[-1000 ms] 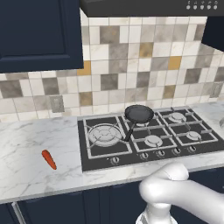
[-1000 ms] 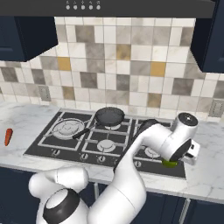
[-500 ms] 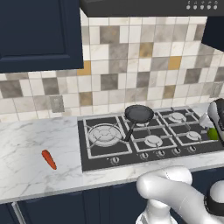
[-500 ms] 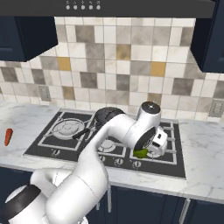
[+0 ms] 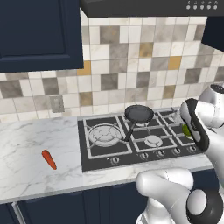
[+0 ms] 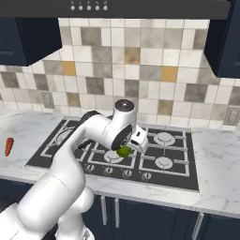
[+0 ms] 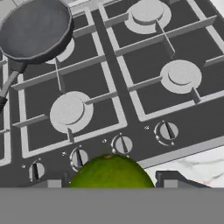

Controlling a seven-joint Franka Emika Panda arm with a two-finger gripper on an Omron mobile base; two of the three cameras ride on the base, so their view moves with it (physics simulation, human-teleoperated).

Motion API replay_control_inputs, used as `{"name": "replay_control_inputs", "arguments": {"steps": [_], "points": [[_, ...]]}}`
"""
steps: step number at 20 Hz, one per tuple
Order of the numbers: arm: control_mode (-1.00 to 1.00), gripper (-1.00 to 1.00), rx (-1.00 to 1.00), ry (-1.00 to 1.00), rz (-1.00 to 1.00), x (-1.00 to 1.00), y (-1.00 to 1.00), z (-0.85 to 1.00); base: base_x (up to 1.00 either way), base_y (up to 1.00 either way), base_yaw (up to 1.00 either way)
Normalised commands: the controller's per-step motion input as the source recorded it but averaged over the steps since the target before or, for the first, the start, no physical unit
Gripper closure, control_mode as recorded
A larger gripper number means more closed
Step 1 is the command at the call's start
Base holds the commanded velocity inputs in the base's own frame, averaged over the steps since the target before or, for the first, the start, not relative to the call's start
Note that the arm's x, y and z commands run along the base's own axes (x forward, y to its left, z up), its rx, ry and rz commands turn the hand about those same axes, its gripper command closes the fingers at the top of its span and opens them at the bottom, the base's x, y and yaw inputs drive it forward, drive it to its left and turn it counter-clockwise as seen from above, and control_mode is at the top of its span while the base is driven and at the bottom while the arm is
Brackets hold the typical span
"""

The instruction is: Put the lime and carrot in the pan. Then turn on the rear center burner and set the heat to medium.

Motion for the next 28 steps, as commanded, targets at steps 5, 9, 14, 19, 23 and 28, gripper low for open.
{"name": "replay_control_inputs", "arguments": {"steps": [5, 9, 14, 19, 23, 28], "points": [[-1.0, 1.0, 0.0, -0.01, 0.0, 0.67, 0.55, 0.08, 0.0, 0.0, 0.0], [-1.0, 1.0, -0.04, 0.0, 0.0, 0.64, 0.34, 0.0, 0.0, 0.0, 0.0], [-1.0, 1.0, -0.07, 0.0, 0.0, 0.49, 0.16, 0.01, 0.0, 0.0, 0.0], [-1.0, 1.0, -0.02, 0.0, 0.0, 0.44, 0.22, 0.0, 0.0, 0.0, 0.0], [-1.0, 1.0, 0.0, 0.0, 0.0, 0.31, 0.08, 0.0, 0.0, 0.0, 0.0], [-1.0, 1.0, 0.0, -0.08, 0.0, 0.27, 0.02, 0.0, 0.0, 0.0, 0.0]]}}
